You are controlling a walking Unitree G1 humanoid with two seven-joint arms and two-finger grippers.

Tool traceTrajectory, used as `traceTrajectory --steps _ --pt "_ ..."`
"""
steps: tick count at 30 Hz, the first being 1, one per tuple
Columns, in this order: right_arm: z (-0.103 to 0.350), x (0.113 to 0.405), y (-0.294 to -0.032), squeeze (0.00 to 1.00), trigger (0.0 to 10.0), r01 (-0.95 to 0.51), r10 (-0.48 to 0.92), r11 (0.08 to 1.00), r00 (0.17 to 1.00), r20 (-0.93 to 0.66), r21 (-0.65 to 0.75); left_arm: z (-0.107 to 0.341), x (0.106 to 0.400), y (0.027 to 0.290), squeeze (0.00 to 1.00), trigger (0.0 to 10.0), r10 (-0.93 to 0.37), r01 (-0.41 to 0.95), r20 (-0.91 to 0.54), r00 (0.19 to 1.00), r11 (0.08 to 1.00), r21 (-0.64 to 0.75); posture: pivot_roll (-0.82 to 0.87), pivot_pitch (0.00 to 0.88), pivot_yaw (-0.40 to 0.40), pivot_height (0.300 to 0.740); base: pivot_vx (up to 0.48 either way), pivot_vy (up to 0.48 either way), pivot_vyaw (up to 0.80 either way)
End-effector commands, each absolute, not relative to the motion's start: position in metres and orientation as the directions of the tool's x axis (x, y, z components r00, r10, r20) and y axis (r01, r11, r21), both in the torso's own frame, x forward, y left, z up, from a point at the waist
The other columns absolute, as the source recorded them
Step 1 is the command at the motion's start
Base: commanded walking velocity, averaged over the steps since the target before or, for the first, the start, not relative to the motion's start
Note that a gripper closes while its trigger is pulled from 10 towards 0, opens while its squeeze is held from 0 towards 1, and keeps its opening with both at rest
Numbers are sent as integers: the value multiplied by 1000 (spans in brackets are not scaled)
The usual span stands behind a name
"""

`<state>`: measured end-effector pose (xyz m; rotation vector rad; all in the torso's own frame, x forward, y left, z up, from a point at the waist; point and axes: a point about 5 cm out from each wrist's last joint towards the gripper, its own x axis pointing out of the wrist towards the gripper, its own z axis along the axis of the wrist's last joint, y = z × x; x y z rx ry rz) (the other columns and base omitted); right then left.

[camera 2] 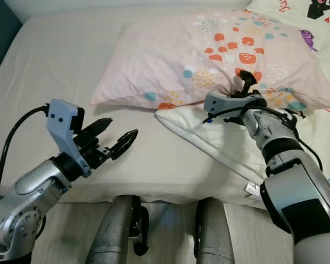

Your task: Clean up the room

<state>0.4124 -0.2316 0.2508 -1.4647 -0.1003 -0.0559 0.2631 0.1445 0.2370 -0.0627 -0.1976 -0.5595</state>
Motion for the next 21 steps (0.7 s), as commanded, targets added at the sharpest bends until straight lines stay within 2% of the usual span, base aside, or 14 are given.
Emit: traceTrajectory --steps 1,21 --pt "238 409 -239 0 0 53 -10 150 999 52 -987 236 260 149 0 10000 -508 515 185 841 857 10 261 476 78 627 0 0 0" --pt "238 409 -241 0 0 47 -23 208 999 44 -977 240 268 159 0 10000 -445 451 194 874 892 14 259 474 78 627 0 0 0"
